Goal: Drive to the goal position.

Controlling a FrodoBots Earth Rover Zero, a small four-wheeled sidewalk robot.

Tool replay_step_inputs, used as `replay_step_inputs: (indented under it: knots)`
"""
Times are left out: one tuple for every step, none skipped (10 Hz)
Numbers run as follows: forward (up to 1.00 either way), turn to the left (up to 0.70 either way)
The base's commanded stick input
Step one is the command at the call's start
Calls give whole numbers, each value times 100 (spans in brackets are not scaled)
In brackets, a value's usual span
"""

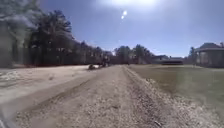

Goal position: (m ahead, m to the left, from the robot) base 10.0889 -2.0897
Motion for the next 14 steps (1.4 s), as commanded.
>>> replay_step_inputs:
  knots:
    - [70, 3]
    - [70, -1]
    - [70, -18]
    - [70, -32]
    - [70, -6]
    - [70, 3]
    - [70, -2]
    - [70, -26]
    - [70, -35]
    - [70, -22]
    - [70, 3]
    - [70, 3]
    - [70, 3]
    - [70, -27]
